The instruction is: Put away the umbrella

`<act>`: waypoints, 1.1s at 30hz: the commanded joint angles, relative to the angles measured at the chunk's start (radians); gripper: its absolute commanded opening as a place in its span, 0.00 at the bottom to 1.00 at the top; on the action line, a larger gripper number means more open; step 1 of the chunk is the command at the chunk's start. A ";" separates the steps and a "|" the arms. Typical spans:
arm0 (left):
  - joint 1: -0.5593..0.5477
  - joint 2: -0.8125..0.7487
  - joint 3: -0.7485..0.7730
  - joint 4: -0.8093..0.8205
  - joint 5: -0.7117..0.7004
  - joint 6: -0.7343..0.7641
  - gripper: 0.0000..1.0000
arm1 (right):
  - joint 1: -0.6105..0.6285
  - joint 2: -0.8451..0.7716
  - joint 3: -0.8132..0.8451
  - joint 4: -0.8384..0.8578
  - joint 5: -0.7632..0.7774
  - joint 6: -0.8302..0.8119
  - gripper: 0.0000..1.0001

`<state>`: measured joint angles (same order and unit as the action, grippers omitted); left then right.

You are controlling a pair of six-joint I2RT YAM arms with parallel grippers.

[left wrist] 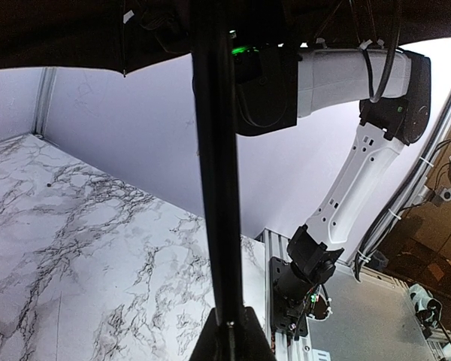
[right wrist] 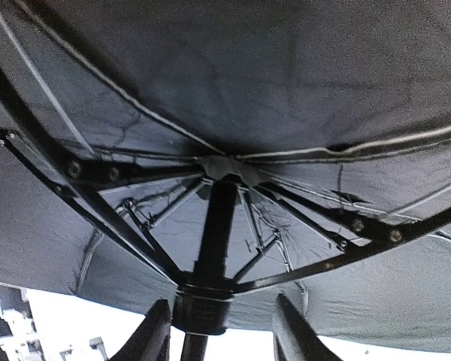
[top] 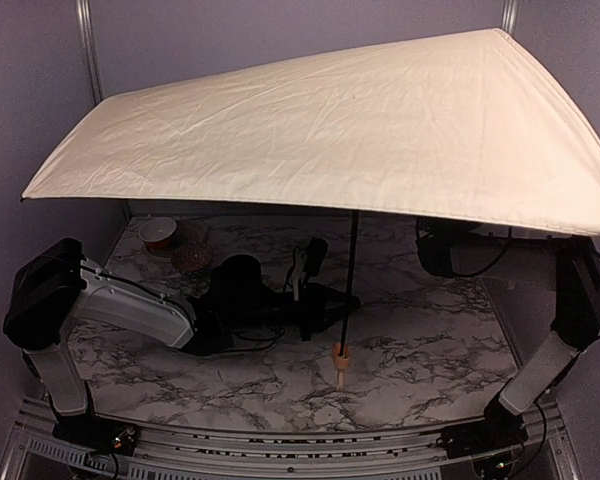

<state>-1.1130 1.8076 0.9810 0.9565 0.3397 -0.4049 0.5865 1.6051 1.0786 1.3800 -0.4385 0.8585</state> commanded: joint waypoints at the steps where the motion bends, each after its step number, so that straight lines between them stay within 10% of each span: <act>1: -0.005 -0.006 0.030 0.073 0.002 0.019 0.00 | 0.007 0.009 0.034 0.012 0.003 -0.014 0.34; 8: -0.005 -0.010 0.024 0.073 0.003 0.025 0.00 | 0.005 0.011 0.040 0.004 -0.004 -0.014 0.00; 19: -0.005 -0.019 0.015 0.073 0.002 0.036 0.00 | 0.001 0.004 0.035 0.001 -0.013 -0.036 0.00; 24: -0.005 -0.019 0.015 0.073 0.002 0.037 0.00 | 0.001 0.018 0.063 -0.013 -0.038 -0.014 0.29; 33: -0.005 -0.022 0.014 0.072 0.004 0.043 0.00 | 0.000 0.005 0.041 -0.008 -0.017 -0.021 0.00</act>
<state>-1.1103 1.8076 0.9806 0.9520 0.3210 -0.4103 0.5907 1.6157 1.1011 1.3678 -0.4587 0.8646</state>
